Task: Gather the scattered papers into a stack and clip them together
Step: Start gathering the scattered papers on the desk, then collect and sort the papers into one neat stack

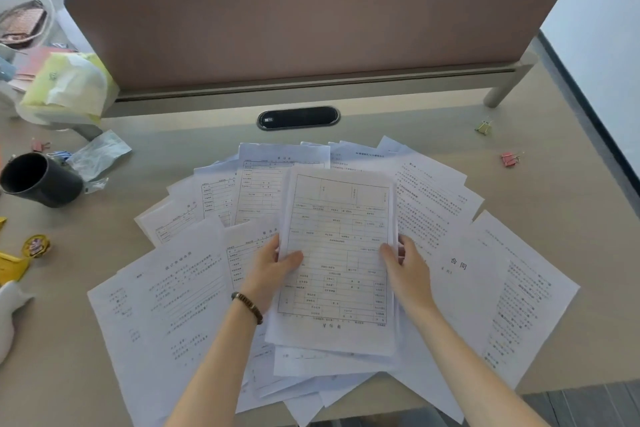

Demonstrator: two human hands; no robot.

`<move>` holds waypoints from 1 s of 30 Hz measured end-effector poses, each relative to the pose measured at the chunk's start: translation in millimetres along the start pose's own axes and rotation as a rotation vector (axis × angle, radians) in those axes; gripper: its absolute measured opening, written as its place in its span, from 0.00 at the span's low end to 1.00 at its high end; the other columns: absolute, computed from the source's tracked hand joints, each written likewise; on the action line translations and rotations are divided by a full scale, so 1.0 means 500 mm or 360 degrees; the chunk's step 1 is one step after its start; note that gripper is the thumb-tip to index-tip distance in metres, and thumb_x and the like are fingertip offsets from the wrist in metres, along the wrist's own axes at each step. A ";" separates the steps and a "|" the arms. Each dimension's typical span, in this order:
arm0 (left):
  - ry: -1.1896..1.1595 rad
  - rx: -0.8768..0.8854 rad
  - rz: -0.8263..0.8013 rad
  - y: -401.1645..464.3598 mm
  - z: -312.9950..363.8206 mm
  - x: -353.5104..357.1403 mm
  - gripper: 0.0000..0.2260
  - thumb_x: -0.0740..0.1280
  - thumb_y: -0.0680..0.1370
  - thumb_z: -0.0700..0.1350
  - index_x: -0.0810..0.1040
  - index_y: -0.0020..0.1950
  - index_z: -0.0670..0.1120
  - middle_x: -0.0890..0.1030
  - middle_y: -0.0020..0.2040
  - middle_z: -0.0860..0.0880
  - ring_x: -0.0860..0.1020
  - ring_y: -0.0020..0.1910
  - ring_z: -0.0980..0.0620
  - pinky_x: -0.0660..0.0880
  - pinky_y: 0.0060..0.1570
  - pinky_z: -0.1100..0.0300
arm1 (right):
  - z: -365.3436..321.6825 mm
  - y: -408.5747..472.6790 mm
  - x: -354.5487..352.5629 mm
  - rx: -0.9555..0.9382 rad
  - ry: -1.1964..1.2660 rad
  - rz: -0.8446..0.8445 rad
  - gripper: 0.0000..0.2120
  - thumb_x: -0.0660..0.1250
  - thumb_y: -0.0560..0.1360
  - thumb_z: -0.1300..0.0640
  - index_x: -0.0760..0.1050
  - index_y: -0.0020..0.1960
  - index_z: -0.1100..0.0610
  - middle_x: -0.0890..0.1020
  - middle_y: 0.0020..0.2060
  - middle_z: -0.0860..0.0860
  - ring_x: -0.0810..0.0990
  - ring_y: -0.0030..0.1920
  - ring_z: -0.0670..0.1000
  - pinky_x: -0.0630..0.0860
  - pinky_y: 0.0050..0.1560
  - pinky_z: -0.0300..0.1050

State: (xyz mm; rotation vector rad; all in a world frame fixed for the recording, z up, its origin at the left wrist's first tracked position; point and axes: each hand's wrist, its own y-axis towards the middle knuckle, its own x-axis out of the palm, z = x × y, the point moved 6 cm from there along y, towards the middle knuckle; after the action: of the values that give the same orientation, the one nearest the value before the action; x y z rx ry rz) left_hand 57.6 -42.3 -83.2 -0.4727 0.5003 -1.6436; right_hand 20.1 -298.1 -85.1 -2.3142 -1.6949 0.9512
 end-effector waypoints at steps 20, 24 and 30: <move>0.0081 0.0433 0.0040 -0.008 -0.007 0.017 0.04 0.70 0.77 0.44 0.83 0.51 0.48 0.88 0.46 0.52 0.86 0.47 0.54 0.80 0.52 0.54 | -0.036 0.010 0.024 -0.0385 0.0731 -0.0156 0.07 0.65 0.81 0.60 0.79 0.56 0.53 0.88 0.48 0.47 0.87 0.48 0.49 0.83 0.51 0.52; 0.0094 0.0764 0.0312 -0.053 0.012 0.016 0.05 0.72 0.76 0.45 0.82 0.51 0.50 0.87 0.45 0.50 0.85 0.46 0.50 0.82 0.48 0.52 | -0.062 -0.042 -0.002 -0.0706 0.0608 -0.0118 0.07 0.64 0.79 0.61 0.77 0.54 0.53 0.87 0.47 0.47 0.86 0.47 0.49 0.84 0.48 0.50; 0.0065 0.1258 0.0613 -0.219 0.048 0.049 0.04 0.72 0.77 0.45 0.79 0.43 0.51 0.82 0.42 0.51 0.80 0.42 0.51 0.80 0.44 0.56 | -0.087 -0.170 -0.074 -0.1160 0.0597 0.0101 0.11 0.63 0.77 0.65 0.77 0.49 0.50 0.84 0.48 0.50 0.82 0.53 0.55 0.80 0.57 0.62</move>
State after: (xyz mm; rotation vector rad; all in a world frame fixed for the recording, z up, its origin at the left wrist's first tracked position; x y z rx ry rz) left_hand -20.7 -55.3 -0.3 0.2353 -0.0565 -1.3396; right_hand -32.0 -288.9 2.6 -2.7201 -2.0159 -0.1630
